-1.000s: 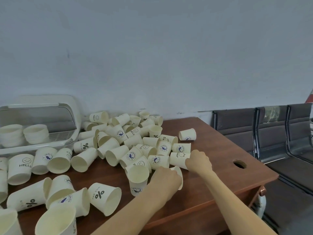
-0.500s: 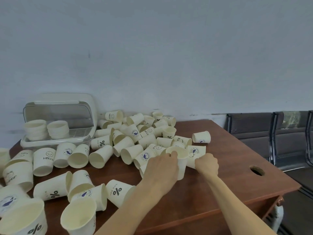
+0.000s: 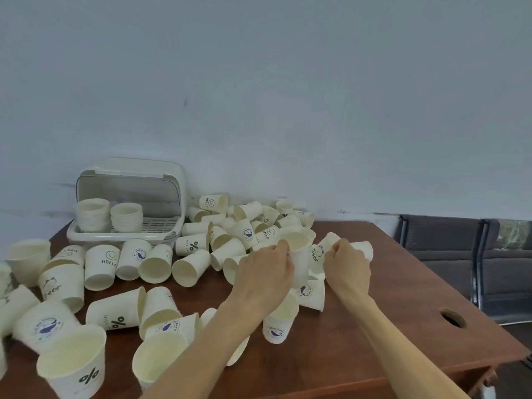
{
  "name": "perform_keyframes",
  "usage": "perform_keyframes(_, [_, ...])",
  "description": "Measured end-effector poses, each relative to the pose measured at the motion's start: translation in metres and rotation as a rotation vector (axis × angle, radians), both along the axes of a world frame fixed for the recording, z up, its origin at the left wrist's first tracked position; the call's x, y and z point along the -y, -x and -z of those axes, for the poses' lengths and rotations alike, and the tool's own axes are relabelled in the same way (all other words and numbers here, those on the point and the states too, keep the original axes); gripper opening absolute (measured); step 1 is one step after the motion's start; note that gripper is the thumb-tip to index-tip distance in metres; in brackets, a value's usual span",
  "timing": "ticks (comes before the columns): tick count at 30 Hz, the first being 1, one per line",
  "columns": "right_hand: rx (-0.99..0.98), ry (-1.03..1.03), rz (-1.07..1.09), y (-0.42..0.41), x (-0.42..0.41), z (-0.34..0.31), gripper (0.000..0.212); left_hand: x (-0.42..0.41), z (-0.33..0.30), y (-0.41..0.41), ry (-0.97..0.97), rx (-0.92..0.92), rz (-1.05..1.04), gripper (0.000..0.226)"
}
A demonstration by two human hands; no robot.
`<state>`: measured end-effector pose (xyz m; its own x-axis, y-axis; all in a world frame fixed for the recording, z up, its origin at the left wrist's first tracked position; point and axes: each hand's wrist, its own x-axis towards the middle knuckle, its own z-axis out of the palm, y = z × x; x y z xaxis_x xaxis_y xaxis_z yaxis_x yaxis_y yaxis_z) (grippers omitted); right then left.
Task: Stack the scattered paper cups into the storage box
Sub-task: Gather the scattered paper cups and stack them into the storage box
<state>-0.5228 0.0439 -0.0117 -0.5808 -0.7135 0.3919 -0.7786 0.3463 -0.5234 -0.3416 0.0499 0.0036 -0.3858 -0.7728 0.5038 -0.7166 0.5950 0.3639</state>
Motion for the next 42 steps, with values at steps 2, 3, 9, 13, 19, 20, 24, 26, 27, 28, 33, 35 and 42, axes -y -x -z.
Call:
perform_keyframes(2, [-0.073, 0.007, -0.075, -0.017, 0.006, -0.008, 0.012, 0.005, -0.005, -0.014, 0.015, -0.013, -0.03, 0.022])
perform_keyframes(3, [-0.105, 0.004, -0.102, -0.025, 0.009, -0.012, 0.012, 0.008, -0.007, -0.022, 0.025, -0.015, -0.049, 0.022])
perform_keyframes(9, [-0.204, 0.029, -0.23, -0.083, 0.031, -0.027, 0.015, 0.02, -0.019, -0.075, 0.011, -0.037, -0.162, 0.022])
perform_keyframes(13, [-0.222, 0.056, -0.328, -0.122, 0.045, -0.029, 0.016, 0.03, -0.021, -0.112, 0.032, -0.046, -0.244, 0.021])
perform_keyframes(19, [-0.224, 0.092, -0.509, -0.179, 0.072, -0.028, 0.016, 0.041, -0.016, -0.165, 0.026, -0.058, -0.412, 0.025])
perform_keyframes(20, [-0.217, 0.099, -0.536, -0.189, 0.077, -0.028, 0.015, 0.043, -0.015, -0.174, 0.024, -0.066, -0.437, 0.025])
perform_keyframes(24, [-0.197, 0.099, -0.632, -0.231, 0.108, -0.028, 0.015, 0.05, -0.005, -0.209, 0.016, -0.073, -0.536, 0.027])
perform_keyframes(26, [-0.185, 0.085, -0.665, -0.251, 0.127, -0.028, 0.015, 0.054, 0.0, -0.226, 0.001, -0.065, -0.563, 0.027])
perform_keyframes(27, [-0.173, 0.083, -0.676, -0.262, 0.135, -0.029, 0.015, 0.056, 0.002, -0.234, -0.005, -0.058, -0.575, 0.027])
perform_keyframes(28, [-0.164, 0.085, -0.686, -0.271, 0.144, -0.03, 0.015, 0.058, 0.003, -0.241, -0.013, -0.049, -0.591, 0.028])
perform_keyframes(33, [-0.189, 0.085, -0.699, -0.312, 0.188, -0.034, 0.015, 0.074, 0.009, -0.266, -0.054, -0.029, -0.634, 0.026])
perform_keyframes(35, [-0.177, 0.102, -0.708, -0.325, 0.205, -0.036, 0.014, 0.081, 0.013, -0.272, -0.07, -0.032, -0.641, 0.024])
perform_keyframes(42, [-0.303, -0.008, -0.783, -0.348, 0.248, -0.018, 0.018, 0.1, 0.015, -0.29, -0.081, -0.056, -0.655, 0.023])
